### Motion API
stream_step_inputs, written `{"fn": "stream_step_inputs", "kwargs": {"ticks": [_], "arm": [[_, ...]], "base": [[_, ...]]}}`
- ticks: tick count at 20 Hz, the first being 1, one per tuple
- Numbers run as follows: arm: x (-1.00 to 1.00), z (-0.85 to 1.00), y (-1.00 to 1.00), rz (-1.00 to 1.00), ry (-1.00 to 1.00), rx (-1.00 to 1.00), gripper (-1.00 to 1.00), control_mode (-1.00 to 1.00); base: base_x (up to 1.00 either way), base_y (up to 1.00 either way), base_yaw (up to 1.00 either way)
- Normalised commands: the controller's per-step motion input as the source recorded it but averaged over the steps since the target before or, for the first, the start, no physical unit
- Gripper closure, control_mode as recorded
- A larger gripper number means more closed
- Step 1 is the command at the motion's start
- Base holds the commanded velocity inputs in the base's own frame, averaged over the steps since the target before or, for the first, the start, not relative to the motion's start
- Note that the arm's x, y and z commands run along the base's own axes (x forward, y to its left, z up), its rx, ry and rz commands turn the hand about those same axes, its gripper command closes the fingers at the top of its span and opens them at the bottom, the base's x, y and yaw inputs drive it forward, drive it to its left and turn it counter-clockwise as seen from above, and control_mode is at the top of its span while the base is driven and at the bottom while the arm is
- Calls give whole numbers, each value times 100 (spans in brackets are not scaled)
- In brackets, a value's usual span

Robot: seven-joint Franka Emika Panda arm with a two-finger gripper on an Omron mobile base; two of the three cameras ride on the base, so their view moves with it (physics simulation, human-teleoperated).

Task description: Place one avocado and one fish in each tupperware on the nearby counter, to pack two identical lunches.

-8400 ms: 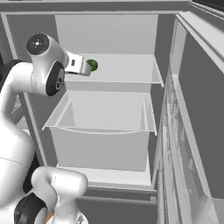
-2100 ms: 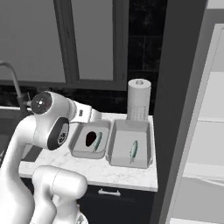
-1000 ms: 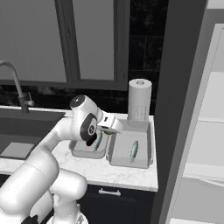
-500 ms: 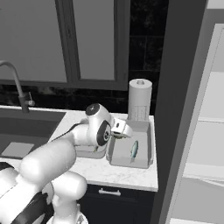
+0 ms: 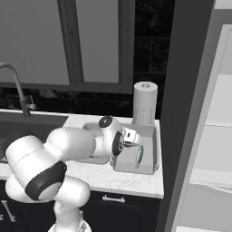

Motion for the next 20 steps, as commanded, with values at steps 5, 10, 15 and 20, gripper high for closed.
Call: {"fn": "stream_step_inputs", "kwargs": {"ticks": [5,10,15,20], "arm": [[50,-23,-3,8,0,0,-100,-100],[51,-8,-12,5,0,0,-100,-100],[-6,57,-1,4,0,0,-100,-100],[-24,75,0,1,0,0,-100,-100]], "base": [[0,0,0],[0,0,0],[0,0,0],[0,0,0]]}}
